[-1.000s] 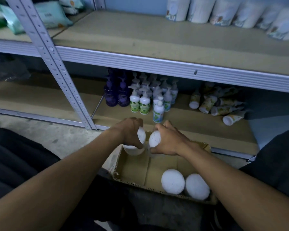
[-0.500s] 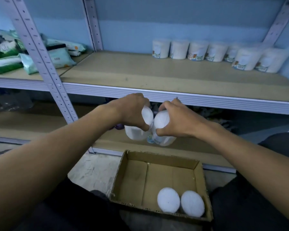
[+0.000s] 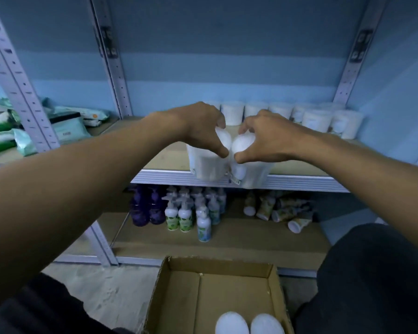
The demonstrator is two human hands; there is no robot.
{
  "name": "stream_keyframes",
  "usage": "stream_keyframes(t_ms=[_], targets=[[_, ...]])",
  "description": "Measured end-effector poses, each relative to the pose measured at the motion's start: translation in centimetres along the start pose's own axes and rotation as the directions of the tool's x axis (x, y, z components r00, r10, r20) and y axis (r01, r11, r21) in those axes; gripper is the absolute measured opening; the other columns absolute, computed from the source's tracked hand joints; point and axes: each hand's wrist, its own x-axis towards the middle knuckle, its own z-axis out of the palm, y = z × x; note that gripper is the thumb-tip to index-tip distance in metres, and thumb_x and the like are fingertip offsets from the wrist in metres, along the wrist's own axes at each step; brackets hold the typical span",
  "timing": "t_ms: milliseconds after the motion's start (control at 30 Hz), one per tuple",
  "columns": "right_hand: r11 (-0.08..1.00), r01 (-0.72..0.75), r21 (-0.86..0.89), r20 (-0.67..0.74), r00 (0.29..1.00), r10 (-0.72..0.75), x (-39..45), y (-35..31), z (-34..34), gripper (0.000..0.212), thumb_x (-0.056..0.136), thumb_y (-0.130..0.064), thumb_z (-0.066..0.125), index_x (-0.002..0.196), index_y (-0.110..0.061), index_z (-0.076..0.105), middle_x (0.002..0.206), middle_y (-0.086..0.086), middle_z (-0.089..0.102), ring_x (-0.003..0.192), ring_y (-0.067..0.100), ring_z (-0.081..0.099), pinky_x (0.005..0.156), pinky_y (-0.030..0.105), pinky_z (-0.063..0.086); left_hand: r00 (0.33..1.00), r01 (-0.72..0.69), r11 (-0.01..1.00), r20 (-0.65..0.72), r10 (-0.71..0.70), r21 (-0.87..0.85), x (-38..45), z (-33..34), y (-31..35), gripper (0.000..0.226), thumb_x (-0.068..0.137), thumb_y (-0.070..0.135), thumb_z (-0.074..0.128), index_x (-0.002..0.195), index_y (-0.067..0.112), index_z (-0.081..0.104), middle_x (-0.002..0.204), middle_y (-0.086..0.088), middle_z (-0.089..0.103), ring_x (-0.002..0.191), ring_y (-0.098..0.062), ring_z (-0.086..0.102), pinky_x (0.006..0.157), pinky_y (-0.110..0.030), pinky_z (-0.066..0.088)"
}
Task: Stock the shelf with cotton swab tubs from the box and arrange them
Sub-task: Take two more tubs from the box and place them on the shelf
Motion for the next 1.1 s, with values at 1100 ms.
stream_keyframes(t_ms=[1100], targets=[[0.976, -0.219, 0.011, 0.033, 0.975, 0.219, 4.1, 11.1, -0.4, 0.059, 0.074, -0.057, 0.071, 0.123, -0.026, 0.061, 0.126, 0.0, 0.055, 0.106, 0.016, 0.051, 0.082, 0.031, 0.045, 0.985, -0.071, 0.997, 0.155, 0.075, -0.03, 13.1, 1.7, 5.6, 0.075, 0.073, 0.064, 0.069, 0.136, 0.028, 0.053, 0.14, 0.01, 0.052, 0.129, -0.016, 0.048, 0.105, -0.037, 0.043]])
